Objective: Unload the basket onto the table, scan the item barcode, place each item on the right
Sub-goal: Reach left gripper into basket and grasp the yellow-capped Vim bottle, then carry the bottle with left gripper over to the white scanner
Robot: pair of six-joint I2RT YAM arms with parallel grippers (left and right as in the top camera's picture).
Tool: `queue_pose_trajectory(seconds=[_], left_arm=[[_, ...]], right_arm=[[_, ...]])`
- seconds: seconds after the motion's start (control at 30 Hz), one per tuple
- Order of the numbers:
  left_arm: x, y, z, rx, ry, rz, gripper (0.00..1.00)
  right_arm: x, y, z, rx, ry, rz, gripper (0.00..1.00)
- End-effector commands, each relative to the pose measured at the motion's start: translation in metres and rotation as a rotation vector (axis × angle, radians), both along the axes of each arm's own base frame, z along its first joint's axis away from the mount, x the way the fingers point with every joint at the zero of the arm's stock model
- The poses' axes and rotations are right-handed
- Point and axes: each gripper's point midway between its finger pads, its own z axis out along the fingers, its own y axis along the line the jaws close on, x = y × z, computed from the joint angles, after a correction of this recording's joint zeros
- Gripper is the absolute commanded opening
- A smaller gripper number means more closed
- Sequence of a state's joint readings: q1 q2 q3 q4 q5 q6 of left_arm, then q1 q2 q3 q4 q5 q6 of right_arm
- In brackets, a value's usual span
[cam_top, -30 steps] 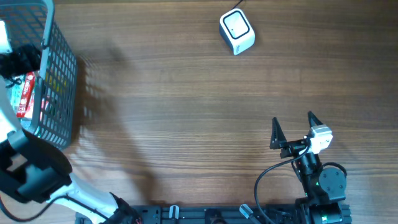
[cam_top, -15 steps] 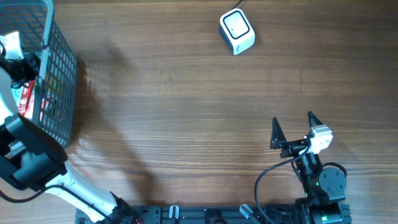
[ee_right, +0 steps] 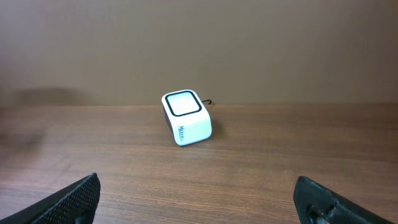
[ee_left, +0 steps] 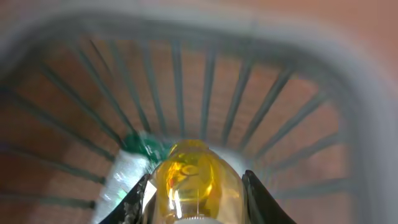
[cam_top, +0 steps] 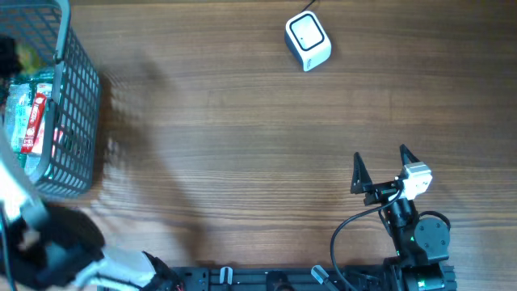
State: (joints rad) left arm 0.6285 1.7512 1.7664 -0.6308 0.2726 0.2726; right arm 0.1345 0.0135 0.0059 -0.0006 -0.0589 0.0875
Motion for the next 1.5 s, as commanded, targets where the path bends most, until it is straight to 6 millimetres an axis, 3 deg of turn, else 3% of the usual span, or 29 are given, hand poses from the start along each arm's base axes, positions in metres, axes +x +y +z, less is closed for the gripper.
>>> queue_pose_trajectory(seconds=[0.0,0.07,0.2,0.3,0.43,0.47,0.63,0.7,0.87,0.93,1.0,1.1,1.23,1.47], left_arm=[[-0.027,-0.022,0.100,0.062,-0.221,0.023,0.27],[-0.043,-0.034,0.132,0.065,-0.299,0.040,0.27],[-0.066,-0.069,0.174,-0.001,-0.415,0.001,0.27],[-0.072,-0.110,0.186,-0.044,-0.436,-0.087,0.27],[-0.071,-0.173,0.181,-0.098,-0.393,-0.225,0.27],[-0.069,-0.196,0.174,-0.124,-0.361,-0.280,0.27],[-0.063,-0.268,0.129,-0.147,-0.173,-0.376,0.27],[-0.063,-0.311,0.107,-0.169,-0.080,-0.453,0.26],[-0.062,-0.393,0.063,-0.216,0.079,-0.598,0.21],[-0.058,-0.431,0.034,-0.202,0.161,-0.639,0.21],[-0.057,-0.455,0.014,-0.212,0.218,-0.659,0.21],[-0.058,-0.490,-0.019,-0.253,0.309,-0.665,0.20],[-0.055,-0.522,-0.060,-0.322,0.407,-0.603,0.20],[-0.059,-0.550,-0.102,-0.323,0.478,-0.512,0.23]], right_arm=[[0.000,-0.002,0.002,-0.006,-0.009,-0.011,1.00],[0.000,-0.002,0.002,-0.007,-0.009,-0.011,1.00],[0.000,-0.002,0.002,-0.006,-0.009,-0.011,1.00],[0.000,-0.002,0.002,-0.006,-0.009,-0.011,1.00],[0.000,-0.002,0.002,-0.006,-0.009,-0.011,1.00],[0.000,-0.002,0.002,-0.007,-0.009,-0.011,1.00],[0.000,-0.002,0.001,-0.006,-0.009,-0.011,1.00],[0.000,-0.002,0.002,-0.006,-0.009,-0.011,1.00],[0.000,-0.002,0.002,-0.007,-0.009,-0.011,1.00],[0.000,-0.002,0.002,-0.007,-0.009,-0.011,1.00],[0.000,-0.002,0.002,-0.006,-0.009,-0.011,1.00],[0.000,-0.002,0.002,-0.006,-0.009,-0.011,1.00],[0.000,-0.002,0.002,-0.007,-0.009,-0.011,1.00],[0.000,-0.002,0.002,-0.006,-0.009,-0.011,1.00]])
